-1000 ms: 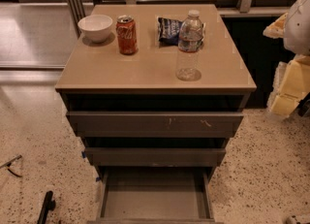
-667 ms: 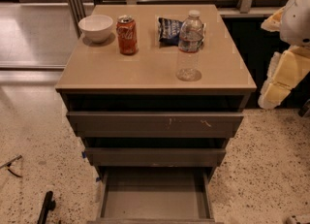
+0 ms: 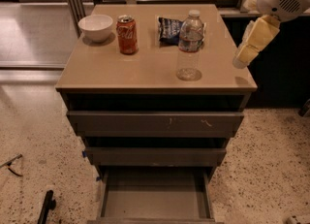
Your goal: Place water bottle into bottom drawer
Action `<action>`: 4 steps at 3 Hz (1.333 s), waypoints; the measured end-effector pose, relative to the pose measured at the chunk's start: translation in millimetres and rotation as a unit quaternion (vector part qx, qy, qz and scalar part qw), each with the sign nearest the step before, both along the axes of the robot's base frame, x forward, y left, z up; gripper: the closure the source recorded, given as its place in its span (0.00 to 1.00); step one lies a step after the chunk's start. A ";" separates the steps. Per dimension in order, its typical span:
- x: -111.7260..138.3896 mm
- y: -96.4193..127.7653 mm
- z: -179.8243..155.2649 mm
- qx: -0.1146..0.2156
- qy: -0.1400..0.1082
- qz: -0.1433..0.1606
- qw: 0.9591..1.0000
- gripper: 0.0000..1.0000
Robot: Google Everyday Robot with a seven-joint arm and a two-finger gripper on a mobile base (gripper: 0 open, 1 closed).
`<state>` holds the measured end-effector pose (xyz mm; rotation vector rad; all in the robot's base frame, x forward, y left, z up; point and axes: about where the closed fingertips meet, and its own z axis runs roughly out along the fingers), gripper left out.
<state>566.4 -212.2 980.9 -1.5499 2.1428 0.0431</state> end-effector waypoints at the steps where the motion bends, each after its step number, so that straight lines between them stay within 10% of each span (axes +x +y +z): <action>1: 46.4 19.9 0.3 0.076 -0.007 0.003 0.997 0.00; 4: 60.2 33.5 -3.2 0.143 -0.020 0.010 0.989 0.00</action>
Offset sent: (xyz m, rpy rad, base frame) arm 0.0421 0.0174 0.0002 0.1351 -0.0136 0.0039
